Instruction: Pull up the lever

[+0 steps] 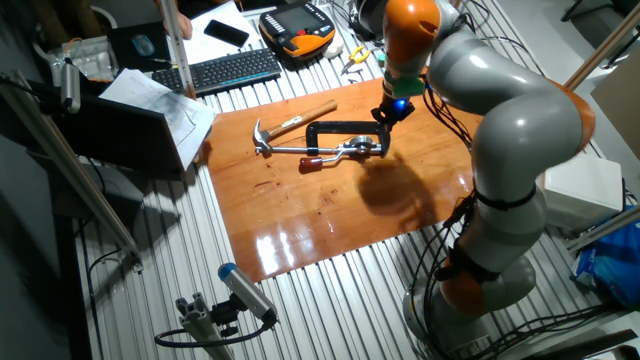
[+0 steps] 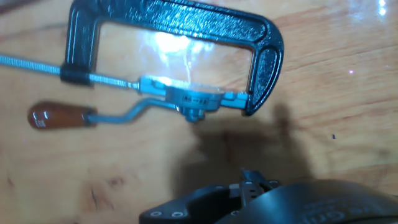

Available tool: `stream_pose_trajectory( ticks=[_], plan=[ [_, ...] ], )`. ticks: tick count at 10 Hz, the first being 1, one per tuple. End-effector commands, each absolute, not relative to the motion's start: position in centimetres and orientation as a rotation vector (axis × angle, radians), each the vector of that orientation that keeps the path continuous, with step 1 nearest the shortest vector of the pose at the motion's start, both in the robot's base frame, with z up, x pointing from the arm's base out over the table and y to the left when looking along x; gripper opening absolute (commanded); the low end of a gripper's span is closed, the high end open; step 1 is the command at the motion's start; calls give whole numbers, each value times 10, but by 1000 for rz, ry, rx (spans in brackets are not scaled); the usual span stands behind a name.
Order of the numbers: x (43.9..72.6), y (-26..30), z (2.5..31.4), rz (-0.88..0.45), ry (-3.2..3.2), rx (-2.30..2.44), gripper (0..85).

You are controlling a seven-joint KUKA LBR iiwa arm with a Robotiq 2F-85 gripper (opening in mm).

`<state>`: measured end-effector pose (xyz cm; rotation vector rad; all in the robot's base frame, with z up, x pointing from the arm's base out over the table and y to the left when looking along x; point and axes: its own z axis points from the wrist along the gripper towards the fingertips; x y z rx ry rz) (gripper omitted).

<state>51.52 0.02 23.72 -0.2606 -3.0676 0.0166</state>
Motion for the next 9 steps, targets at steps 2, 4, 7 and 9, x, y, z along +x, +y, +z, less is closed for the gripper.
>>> stream_pose_trajectory(
  ticks=[2,4,7,9],
  plan=[
    [515,0,237,-226,-2877,-1072,0],
    [515,0,237,-163,-2812,-1203,0],
    [515,0,237,-160,-2693,-1370,0],
    [515,0,237,-175,-2632,-1350,0]
  ],
)
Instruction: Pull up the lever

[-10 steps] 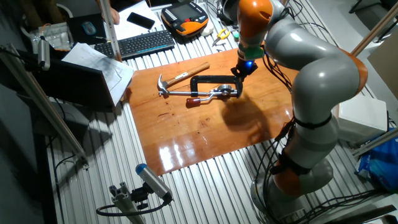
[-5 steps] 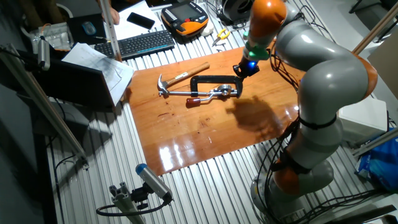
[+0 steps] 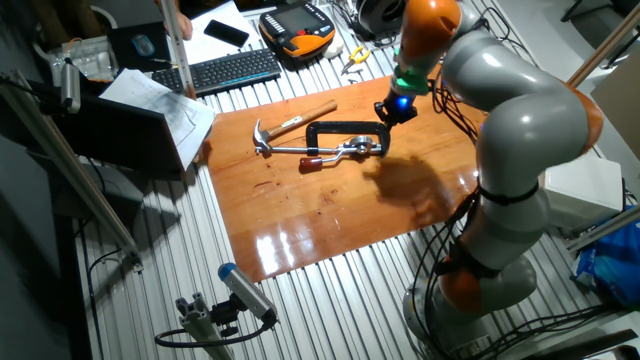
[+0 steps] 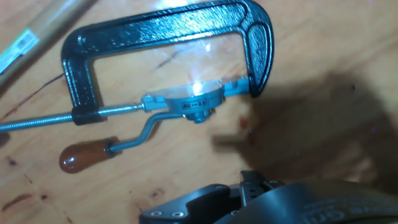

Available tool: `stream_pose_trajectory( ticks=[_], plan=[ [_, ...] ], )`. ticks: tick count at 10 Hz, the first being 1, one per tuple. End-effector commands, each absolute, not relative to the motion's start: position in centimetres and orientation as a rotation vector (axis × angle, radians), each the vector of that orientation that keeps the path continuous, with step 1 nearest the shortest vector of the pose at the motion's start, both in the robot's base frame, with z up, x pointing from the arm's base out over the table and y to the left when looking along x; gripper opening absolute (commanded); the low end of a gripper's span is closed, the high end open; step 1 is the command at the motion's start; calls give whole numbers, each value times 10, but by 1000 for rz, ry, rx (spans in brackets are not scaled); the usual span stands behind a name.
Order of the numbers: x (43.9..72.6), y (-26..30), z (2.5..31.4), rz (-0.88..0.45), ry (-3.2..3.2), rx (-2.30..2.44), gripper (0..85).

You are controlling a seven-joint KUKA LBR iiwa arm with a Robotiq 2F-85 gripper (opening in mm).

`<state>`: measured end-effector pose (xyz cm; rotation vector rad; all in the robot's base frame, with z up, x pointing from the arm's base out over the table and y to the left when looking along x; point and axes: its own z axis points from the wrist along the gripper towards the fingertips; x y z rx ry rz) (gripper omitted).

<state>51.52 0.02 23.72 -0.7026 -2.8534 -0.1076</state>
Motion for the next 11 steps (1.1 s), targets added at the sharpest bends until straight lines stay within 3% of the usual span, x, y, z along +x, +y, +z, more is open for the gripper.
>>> stream_pose_trajectory(
  ticks=[1,3,6,11],
  plan=[
    [515,0,237,-185,-2617,-1339,0],
    [515,0,237,-237,-2562,-1270,0],
    [515,0,237,-133,-2631,-1093,0],
    [527,16,225,-79,-2493,-1405,0]
  ],
)
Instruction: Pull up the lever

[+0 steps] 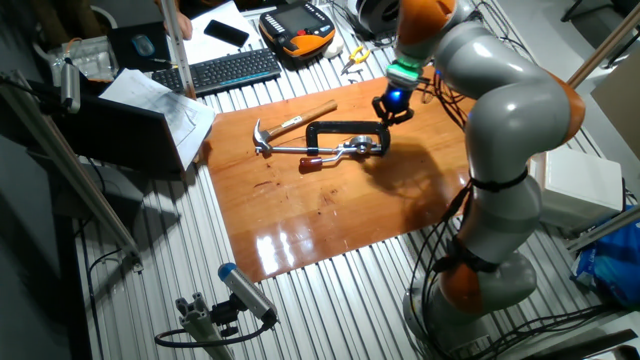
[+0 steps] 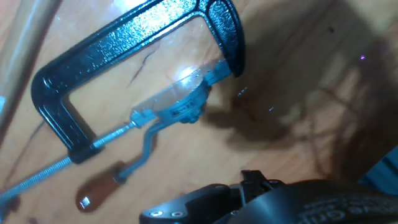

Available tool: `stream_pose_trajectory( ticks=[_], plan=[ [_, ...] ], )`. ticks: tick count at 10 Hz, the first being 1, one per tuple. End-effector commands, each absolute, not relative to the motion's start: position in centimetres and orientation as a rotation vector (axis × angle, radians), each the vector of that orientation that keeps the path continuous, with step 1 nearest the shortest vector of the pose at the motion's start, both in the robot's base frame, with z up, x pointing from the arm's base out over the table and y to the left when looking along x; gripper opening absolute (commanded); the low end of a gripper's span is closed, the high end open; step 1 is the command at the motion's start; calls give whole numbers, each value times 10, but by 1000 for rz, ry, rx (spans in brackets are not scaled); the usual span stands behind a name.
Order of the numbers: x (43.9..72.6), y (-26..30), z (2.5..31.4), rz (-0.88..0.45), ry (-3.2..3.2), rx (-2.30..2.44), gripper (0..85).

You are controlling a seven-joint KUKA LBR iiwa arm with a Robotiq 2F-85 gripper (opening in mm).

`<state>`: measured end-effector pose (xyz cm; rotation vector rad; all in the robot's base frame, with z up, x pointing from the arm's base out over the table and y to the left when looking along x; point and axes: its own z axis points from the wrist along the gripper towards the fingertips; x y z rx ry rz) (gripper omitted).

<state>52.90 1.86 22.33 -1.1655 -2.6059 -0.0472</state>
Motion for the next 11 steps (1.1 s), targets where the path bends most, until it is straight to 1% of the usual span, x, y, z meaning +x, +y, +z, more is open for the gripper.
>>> stream_pose_trajectory(
  ticks=[1,2,3,4,6,11],
  plan=[
    [534,22,219,-105,-2437,-1492,170],
    [541,28,211,-109,-2404,-1556,170],
    [548,32,205,-119,-2370,-1620,340],
    [555,37,196,-145,-2325,-1697,340],
    [556,51,182,-187,-2220,-1883,340],
    [537,73,168,-200,-2159,-2013,340]
  ],
)
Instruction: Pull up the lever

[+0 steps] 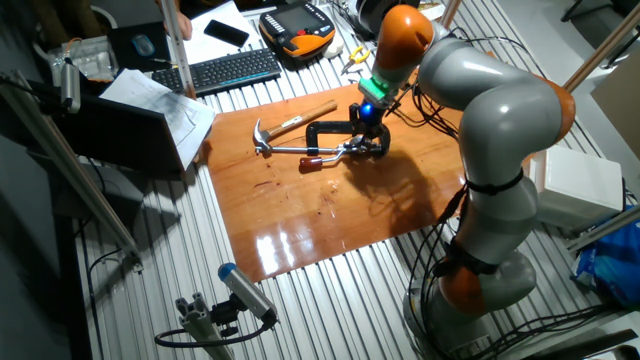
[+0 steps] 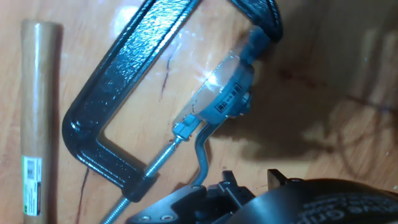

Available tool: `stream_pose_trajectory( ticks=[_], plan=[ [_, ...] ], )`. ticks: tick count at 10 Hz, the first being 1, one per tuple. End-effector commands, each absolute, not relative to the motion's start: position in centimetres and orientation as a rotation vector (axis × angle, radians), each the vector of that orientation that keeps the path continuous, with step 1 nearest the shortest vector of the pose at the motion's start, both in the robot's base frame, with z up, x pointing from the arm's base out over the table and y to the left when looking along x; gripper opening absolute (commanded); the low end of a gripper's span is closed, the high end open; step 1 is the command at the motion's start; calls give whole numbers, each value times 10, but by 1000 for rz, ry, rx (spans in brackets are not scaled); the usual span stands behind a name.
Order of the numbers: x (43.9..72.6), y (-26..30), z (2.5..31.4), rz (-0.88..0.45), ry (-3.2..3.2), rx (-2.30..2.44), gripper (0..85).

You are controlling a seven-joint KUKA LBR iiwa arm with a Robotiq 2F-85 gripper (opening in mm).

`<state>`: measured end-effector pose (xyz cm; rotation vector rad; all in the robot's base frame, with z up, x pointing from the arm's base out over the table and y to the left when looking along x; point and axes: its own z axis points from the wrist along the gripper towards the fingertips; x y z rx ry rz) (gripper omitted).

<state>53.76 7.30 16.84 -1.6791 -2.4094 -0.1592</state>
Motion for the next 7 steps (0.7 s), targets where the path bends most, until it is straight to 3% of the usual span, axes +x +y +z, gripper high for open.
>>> stream_pose_trajectory(
  ticks=[1,2,4,5,7],
  plan=[
    [537,73,168,-200,-2156,-2016,340],
    [537,73,168,-200,-2173,-1998,170],
    [537,73,168,-206,-2227,-1943,170],
    [537,73,168,-236,-2299,-1846,0],
    [537,73,168,-216,-2409,-1600,0]
  ],
)
